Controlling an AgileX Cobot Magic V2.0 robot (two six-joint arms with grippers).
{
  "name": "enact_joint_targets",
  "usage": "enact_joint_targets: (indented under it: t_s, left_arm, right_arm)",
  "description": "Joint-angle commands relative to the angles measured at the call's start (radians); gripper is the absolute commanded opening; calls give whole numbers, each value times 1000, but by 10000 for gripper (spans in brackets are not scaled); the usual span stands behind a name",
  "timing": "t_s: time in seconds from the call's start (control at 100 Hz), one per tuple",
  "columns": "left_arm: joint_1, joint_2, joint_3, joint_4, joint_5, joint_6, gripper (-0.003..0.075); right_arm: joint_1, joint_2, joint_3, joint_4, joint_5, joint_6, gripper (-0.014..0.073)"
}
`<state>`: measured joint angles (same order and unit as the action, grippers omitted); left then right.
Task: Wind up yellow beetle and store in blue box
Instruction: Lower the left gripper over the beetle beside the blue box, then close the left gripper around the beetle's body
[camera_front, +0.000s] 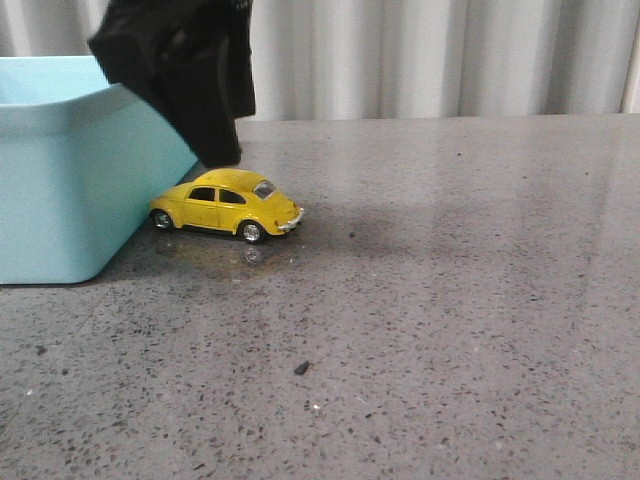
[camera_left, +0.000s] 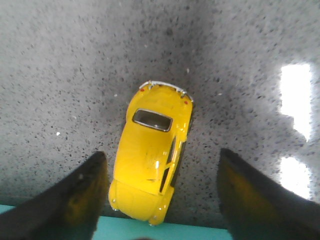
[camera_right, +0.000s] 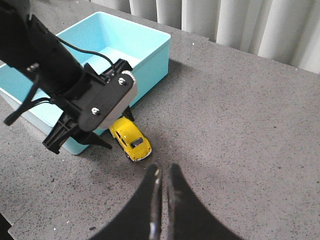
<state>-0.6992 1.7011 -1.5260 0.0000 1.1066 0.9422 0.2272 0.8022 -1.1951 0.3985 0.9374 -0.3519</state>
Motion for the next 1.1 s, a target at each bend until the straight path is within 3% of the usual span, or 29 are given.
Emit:
enact_joint_targets:
  t_s: [0.0, 0.16, 0.45, 0.68, 1.09]
  left_arm:
    - [-6, -26, -33, 0, -42, -15, 485]
    - [1, -4, -37, 54, -63, -2, 480]
    - [74, 12, -37, -34, -53, 5, 479]
    - [127, 12, -37, -155, -42, 175, 479]
    - [125, 99, -37, -210, -52, 203, 479]
  right_arm:
    - [2, -8, -14, 11, -80, -10, -50]
    - [18, -8, -10, 11, -82, -10, -50]
    - [43, -8, 9, 6, -91, -10, -50]
    - [43, -8, 9, -2, -107, -10, -50]
    - [43, -8, 30, -3, -119, -10, -50]
